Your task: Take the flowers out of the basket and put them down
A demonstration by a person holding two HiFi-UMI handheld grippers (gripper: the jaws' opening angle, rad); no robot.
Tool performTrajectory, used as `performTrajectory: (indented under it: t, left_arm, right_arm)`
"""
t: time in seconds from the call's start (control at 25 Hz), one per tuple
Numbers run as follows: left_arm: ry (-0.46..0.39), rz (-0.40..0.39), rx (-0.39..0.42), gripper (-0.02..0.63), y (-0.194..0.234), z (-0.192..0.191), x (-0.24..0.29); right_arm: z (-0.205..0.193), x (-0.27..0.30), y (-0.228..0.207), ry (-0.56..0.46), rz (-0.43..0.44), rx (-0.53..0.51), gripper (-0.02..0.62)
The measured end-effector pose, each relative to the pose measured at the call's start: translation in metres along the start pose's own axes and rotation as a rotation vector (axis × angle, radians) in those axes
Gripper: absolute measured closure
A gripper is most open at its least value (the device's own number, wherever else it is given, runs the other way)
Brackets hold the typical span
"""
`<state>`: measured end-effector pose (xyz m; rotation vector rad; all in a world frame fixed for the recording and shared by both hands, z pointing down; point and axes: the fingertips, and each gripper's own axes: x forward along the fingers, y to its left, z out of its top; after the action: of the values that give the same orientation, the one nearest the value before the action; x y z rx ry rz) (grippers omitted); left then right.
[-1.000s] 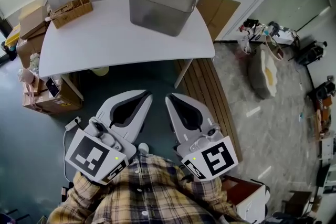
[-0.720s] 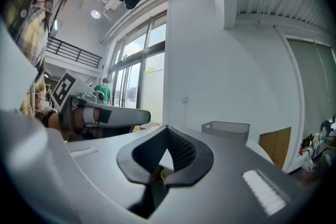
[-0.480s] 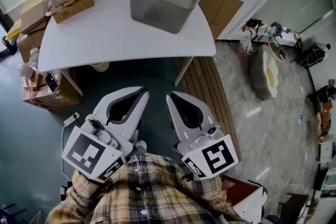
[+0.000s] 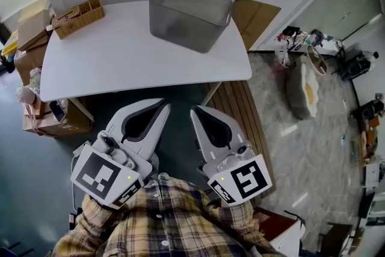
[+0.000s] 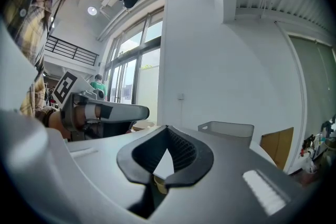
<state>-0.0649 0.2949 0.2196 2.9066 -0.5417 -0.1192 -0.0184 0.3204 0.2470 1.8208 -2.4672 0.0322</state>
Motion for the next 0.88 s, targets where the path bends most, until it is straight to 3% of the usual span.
performTrajectory:
  t: [0.52, 0.88]
  left_arm:
    - [0.014, -0.052, -0.01, 0.595, 0.104, 0.014, 0.056]
    - [0.04, -0.092, -0.004, 0.595, 0.141, 0.013, 0.066]
  right_arm:
    - [-0.001, 0.105, -0.053, 0.03, -0.066, 0.0, 0.591]
    - [-0.006, 0.136, -0.073, 0.029, -0.135, 0.012, 0.591]
